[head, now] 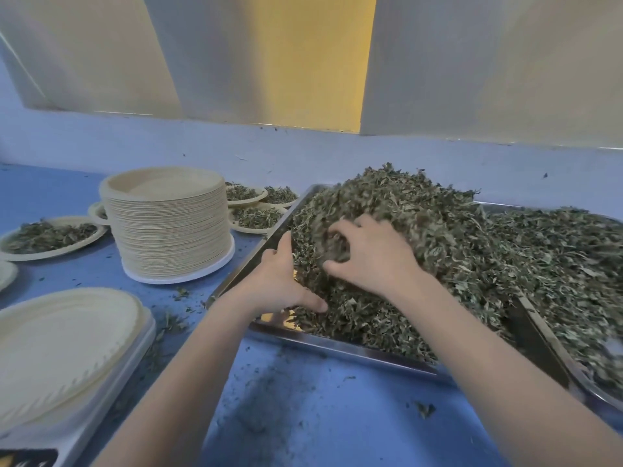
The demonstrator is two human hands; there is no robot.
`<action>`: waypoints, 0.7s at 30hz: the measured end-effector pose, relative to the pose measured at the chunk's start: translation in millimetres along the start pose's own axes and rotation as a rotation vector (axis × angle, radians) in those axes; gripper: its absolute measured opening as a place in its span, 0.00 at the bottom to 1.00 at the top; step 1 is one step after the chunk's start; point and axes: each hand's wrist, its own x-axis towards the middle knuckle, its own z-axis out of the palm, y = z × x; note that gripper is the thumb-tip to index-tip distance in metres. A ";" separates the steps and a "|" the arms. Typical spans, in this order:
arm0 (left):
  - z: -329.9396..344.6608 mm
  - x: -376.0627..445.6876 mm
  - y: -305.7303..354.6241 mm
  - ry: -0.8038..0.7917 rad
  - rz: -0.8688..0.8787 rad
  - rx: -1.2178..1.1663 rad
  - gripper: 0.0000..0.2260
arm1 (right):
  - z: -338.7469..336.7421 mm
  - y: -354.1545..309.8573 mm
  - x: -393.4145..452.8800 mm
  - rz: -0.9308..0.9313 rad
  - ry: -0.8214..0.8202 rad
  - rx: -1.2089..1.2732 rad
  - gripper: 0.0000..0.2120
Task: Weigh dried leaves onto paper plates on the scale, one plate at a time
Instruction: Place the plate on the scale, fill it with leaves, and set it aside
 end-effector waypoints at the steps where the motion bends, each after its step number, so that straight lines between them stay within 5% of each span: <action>1: -0.3 0.4 -0.9 0.001 0.011 -0.013 0.61 | 4.2 -5.1 -3.3 -0.049 -0.038 0.088 0.28; 3: -1.1 0.5 -2.4 0.001 0.033 -0.043 0.61 | 7.7 -10.8 -6.6 -0.123 -0.065 0.210 0.25; 8: -1.2 1.8 -6.6 0.018 0.062 -0.053 0.61 | -5.8 -6.5 6.2 -0.115 0.164 0.224 0.30; 11: 2.3 0.9 -9.0 -0.026 0.017 -0.023 0.63 | -2.1 -9.3 9.8 -0.100 -0.061 0.156 0.43; 13: 2.8 -1.6 -9.9 -0.055 -0.001 -0.001 0.63 | 8.6 -14.5 5.4 -0.156 -0.197 0.153 0.42; 16: -2.0 -4.2 -10.7 -0.069 -0.027 0.139 0.60 | 15.2 -13.9 -4.0 -0.201 -0.197 0.128 0.37; 21: -7.1 -6.0 -5.5 0.012 -0.094 0.459 0.51 | 18.8 -11.8 -17.6 -0.091 -0.173 -0.187 0.42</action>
